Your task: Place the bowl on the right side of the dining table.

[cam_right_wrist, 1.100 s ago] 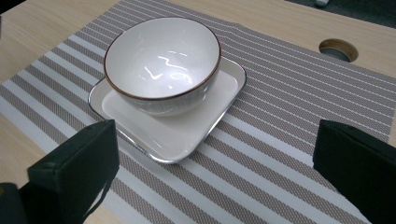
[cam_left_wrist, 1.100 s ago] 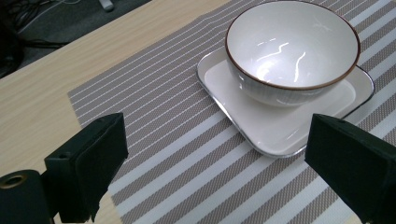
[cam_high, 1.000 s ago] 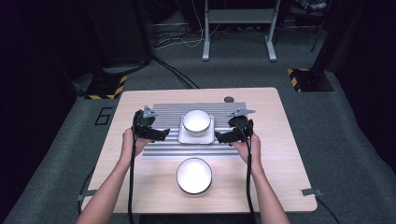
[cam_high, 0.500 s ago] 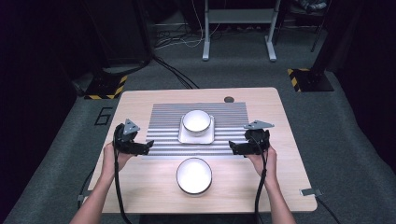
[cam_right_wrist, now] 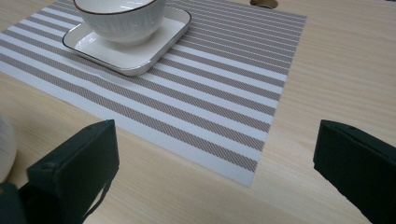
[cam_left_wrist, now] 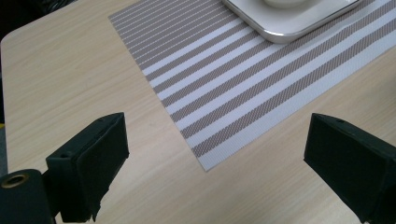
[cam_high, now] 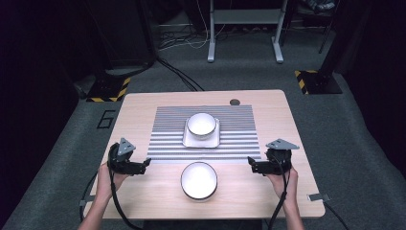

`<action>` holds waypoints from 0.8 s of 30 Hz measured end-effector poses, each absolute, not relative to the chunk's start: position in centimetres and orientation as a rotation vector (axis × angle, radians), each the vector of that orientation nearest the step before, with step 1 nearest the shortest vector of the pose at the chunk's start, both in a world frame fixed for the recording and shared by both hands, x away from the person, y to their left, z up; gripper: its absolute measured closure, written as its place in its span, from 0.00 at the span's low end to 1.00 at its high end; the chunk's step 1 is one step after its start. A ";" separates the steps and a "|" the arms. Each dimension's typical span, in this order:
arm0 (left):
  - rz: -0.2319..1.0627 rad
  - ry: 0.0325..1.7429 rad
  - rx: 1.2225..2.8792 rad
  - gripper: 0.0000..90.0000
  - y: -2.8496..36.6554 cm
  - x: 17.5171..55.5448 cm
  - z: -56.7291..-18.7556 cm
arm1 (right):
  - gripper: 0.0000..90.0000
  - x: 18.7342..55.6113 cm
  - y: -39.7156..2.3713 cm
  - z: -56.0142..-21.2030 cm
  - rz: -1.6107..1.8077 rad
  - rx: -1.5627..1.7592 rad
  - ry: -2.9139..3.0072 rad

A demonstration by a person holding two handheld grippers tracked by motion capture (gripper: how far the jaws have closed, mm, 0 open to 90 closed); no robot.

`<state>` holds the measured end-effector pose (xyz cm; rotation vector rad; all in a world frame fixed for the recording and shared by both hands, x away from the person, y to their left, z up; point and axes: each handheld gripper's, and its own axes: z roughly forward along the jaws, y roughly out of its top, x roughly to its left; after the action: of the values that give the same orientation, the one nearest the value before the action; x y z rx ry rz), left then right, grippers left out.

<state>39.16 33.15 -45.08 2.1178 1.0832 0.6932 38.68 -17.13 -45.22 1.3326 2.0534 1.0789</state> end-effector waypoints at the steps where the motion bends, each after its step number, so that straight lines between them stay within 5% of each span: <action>1: 0.700 1.087 2.120 0.07 33.3 38.9 -45.2 | 0.00 38.4 -17.4 -45.4 1.078 1.340 2.049; 24: 0.675 1.235 2.066 0.07 37.2 35.6 -49.8 | 0.00 34.4 -21.6 -49.2 0.985 1.471 1.972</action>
<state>35.59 37.20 -49.76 2.0662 1.2354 0.6754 34.36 -21.55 -49.24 1.4710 1.9720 0.9851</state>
